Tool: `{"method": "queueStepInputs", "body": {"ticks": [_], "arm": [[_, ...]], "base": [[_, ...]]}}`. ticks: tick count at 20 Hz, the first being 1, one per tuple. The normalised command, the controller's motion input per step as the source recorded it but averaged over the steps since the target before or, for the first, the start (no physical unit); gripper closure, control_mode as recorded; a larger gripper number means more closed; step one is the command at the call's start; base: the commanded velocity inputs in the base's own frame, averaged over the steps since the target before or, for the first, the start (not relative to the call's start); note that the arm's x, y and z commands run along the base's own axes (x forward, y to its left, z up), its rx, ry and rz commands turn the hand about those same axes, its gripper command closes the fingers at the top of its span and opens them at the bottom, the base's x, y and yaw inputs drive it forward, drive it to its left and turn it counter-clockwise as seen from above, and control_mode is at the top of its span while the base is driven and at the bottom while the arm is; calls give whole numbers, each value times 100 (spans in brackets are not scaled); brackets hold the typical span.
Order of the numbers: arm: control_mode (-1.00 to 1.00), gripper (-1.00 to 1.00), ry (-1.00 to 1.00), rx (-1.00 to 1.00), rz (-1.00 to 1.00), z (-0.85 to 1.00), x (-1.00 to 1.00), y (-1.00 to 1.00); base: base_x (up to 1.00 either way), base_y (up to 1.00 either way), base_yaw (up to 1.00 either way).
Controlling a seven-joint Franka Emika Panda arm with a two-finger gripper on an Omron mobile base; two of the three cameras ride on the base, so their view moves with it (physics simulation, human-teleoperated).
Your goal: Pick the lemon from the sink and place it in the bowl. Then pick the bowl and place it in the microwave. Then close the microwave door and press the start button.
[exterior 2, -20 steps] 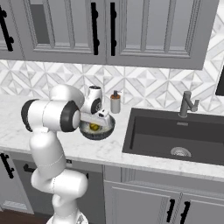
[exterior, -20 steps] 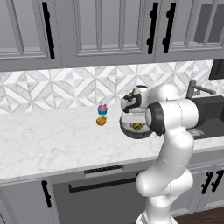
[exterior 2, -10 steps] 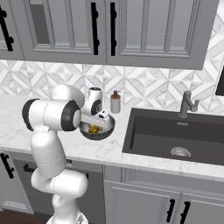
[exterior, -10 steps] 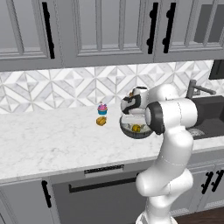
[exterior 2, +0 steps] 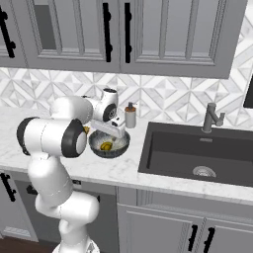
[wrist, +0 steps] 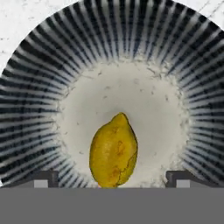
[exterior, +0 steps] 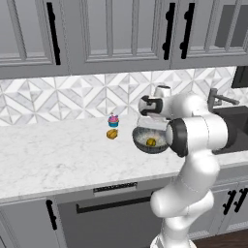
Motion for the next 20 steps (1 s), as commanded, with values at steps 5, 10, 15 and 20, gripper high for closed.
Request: {"method": "queueStepInputs", "body": {"ticks": [5,10,15,20], "arm": [[-100,-100,0,4,-25,39,-81,-49],[-100,-100,6,0,-26,12,-54,-53],[-100,-100,12,0,-6,-4,13,-46],[-100,-100,3,0,0,-12,18,-21]], "base": [[0,0,0],[0,0,0],[0,0,0],[0,0,0]]}}
